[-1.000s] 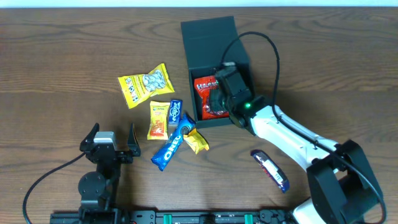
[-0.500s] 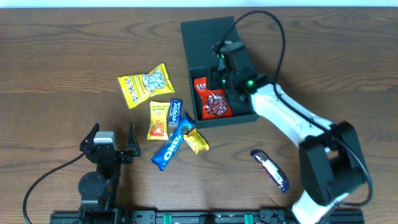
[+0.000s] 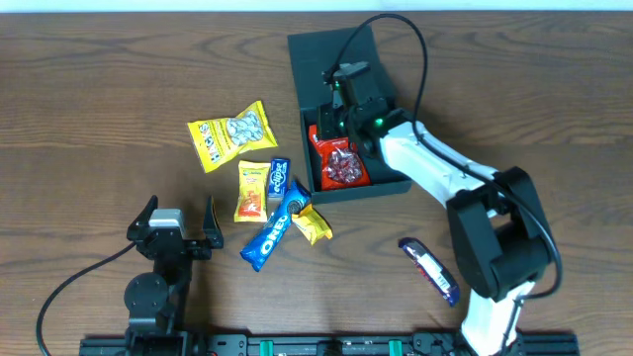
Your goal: Pack container
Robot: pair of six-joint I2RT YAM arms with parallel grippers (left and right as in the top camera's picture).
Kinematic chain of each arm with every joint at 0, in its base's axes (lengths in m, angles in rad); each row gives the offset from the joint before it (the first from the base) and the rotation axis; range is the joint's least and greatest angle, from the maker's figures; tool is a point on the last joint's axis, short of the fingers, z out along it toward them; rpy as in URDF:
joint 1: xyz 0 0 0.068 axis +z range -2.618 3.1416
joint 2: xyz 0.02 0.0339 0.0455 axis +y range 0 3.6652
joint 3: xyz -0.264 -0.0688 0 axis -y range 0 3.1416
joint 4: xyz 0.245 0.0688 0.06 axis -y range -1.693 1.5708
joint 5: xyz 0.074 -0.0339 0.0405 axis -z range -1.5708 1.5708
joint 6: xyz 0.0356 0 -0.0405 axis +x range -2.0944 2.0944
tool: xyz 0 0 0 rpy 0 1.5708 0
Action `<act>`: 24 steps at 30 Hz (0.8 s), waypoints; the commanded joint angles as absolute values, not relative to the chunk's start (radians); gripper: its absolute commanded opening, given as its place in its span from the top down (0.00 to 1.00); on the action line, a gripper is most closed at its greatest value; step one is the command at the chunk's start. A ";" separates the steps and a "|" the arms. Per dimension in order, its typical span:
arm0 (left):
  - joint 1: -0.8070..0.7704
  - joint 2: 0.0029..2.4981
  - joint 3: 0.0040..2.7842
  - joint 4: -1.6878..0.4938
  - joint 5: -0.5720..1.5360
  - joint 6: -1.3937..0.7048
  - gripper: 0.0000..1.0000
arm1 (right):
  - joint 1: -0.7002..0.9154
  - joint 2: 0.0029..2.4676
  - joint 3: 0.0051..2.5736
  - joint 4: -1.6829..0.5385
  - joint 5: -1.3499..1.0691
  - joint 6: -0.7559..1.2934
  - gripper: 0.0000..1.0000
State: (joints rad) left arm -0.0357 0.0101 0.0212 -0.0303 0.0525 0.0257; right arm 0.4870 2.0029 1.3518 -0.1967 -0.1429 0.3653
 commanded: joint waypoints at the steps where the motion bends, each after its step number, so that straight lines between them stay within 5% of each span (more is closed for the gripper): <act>1: -0.038 0.004 0.004 -0.074 0.042 0.022 0.05 | 0.492 2.035 1.404 -0.194 -0.139 0.351 0.99; 24: -0.038 0.004 0.004 -0.074 0.042 0.022 0.05 | 0.511 2.088 1.447 -0.044 -0.116 0.470 0.99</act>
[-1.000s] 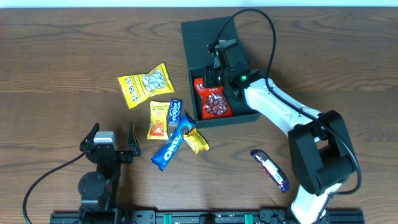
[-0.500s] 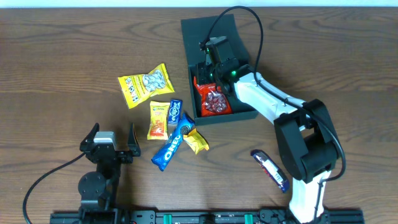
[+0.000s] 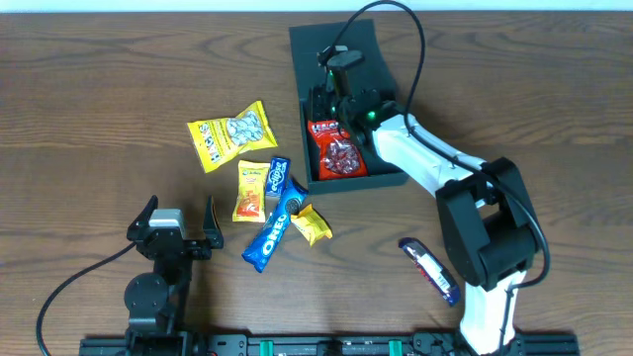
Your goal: Pack container
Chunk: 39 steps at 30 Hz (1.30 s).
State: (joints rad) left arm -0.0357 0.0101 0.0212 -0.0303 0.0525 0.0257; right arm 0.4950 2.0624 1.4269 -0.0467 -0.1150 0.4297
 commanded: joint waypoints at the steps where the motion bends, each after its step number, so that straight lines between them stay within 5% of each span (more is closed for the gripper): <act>1: -0.038 0.004 0.004 -0.074 0.042 0.022 0.05 | 0.512 2.089 1.449 -0.046 -0.117 0.478 0.99; 12: -0.038 0.004 0.004 -0.074 0.042 0.022 0.05 | 0.545 2.089 1.528 -0.287 -0.044 0.424 0.99; 33: -0.038 0.004 0.004 -0.074 0.042 0.022 0.05 | 0.546 2.149 1.528 -0.139 -0.001 0.448 0.99; 39: -0.038 0.004 0.004 -0.074 0.042 0.022 0.05 | 0.567 2.096 1.583 -0.269 -0.041 0.392 0.99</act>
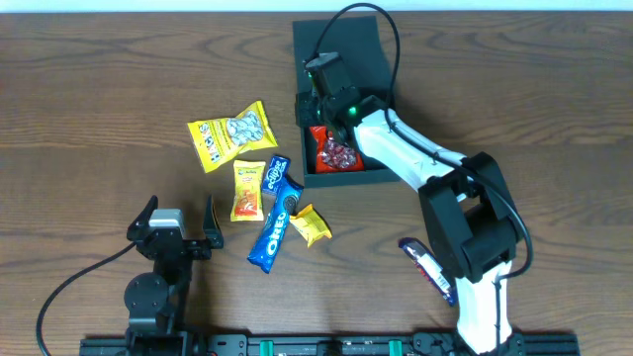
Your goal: Pack container
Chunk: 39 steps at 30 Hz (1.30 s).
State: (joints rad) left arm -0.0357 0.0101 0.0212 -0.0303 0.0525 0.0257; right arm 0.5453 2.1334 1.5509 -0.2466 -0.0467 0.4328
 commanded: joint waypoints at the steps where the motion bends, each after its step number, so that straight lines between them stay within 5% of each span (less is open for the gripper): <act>1: -0.038 0.004 0.004 -0.074 0.042 0.022 0.05 | 0.573 2.067 1.583 -0.297 0.008 0.366 0.99; 11: -0.038 0.004 0.004 -0.074 0.042 0.022 0.05 | 0.584 1.860 1.516 -0.711 0.426 0.260 0.99; 17: -0.038 0.004 0.004 -0.074 0.042 0.022 0.05 | 0.604 1.610 1.263 -0.712 0.478 0.286 0.99; 32: -0.038 0.004 0.004 -0.074 0.042 0.022 0.05 | 0.334 1.044 0.805 -0.603 -0.265 -0.083 0.98; 36: -0.038 0.004 0.004 -0.074 0.042 0.022 0.05 | 0.248 0.926 0.670 -0.496 -0.334 -0.155 0.78; 38: -0.038 0.004 0.004 -0.074 0.042 0.022 0.05 | 0.206 0.865 0.589 -0.409 -0.334 -0.155 0.52; 39: -0.038 0.004 0.004 -0.074 0.042 0.022 0.04 | 0.194 0.846 0.566 -0.386 -0.334 -0.155 0.29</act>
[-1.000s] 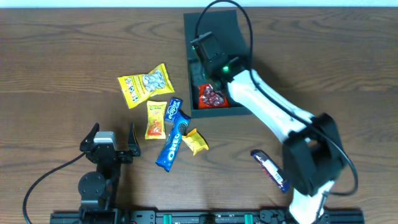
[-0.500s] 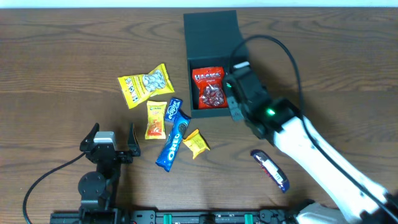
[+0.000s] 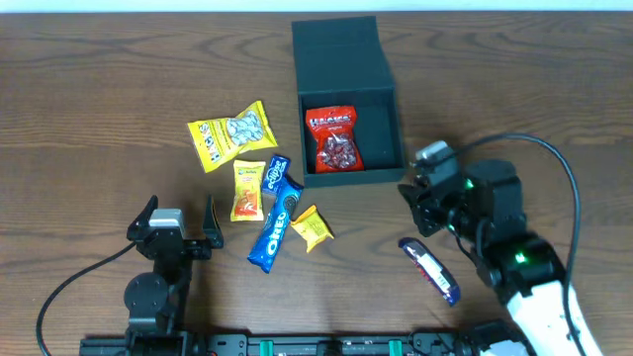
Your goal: Pack container
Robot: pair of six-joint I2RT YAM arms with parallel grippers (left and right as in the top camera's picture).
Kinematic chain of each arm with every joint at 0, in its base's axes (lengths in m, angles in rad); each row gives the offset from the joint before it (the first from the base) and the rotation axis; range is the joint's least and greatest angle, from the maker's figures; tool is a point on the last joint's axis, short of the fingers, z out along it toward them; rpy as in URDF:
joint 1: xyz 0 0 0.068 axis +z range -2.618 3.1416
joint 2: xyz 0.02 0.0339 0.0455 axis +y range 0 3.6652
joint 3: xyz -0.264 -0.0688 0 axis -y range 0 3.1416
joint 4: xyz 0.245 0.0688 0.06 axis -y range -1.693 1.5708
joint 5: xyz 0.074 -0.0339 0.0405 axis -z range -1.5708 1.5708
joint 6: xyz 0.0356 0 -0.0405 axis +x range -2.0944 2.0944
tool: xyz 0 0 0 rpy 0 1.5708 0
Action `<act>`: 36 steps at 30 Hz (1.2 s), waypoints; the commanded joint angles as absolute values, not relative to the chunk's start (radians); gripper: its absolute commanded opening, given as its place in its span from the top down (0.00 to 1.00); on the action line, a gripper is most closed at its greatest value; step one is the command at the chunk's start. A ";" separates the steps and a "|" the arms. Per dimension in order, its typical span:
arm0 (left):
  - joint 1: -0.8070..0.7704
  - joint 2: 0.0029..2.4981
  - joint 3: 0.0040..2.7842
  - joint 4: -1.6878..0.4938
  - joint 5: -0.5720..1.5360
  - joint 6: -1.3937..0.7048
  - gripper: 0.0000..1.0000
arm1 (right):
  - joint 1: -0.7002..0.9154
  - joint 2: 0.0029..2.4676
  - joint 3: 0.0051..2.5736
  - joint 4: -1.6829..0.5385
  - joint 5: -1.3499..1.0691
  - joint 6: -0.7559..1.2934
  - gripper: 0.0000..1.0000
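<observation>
The black container [image 3: 384,127] stands open at the back middle, squared to the table, with its lid [image 3: 336,44] folded back. A red snack bag [image 3: 333,138] lies inside it. Loose snacks lie to its left: a yellow bag [image 3: 230,135], an orange-yellow packet [image 3: 250,188], a small blue packet [image 3: 278,171], a blue Oreo pack [image 3: 276,227] and a small yellow candy [image 3: 313,225]. A dark purple bar [image 3: 430,269] lies at the front right. My right gripper [image 3: 415,206] hangs open and empty just right of the container's front corner. My left gripper [image 3: 179,220] rests open at the front left.
The right arm [image 3: 514,262] takes up the front right corner, close over the purple bar. The left arm's base [image 3: 148,295] sits at the front edge. Bare wooden table [image 3: 109,89] spreads to the far left and behind the snacks.
My right gripper was reaching into the container's left side; now it is drawn back to the front right, outside the container. The container now sits straight, with the red bag fully showing.
The container first lay tilted with my right gripper inside it above the red bag. At each later moment the gripper was further left inside and the container less tilted. Now the gripper is out and the container stands squared. The left arm never moved.
</observation>
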State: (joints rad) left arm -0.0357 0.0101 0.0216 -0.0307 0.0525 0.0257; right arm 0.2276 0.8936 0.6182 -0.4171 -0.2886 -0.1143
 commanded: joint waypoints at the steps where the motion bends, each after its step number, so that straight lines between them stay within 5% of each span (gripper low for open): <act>1: -0.038 0.004 0.004 -0.074 0.042 0.022 0.05 | 0.183 0.829 0.546 -0.369 -0.333 -0.155 0.19; 4: -0.038 0.004 0.004 -0.074 0.042 0.022 0.05 | 0.154 0.779 0.497 -0.336 -0.334 -0.155 0.01; 10: -0.038 0.004 0.004 -0.074 0.042 0.022 0.05 | 0.136 0.643 0.379 -0.219 -0.333 -0.155 0.01; 21: -0.038 0.004 0.004 -0.074 0.042 0.022 0.05 | 0.136 0.614 0.126 0.321 -0.318 -0.155 0.01; 36: -0.038 0.004 0.004 -0.074 0.042 0.022 0.05 | 0.136 0.543 0.051 0.074 -0.318 -0.155 0.01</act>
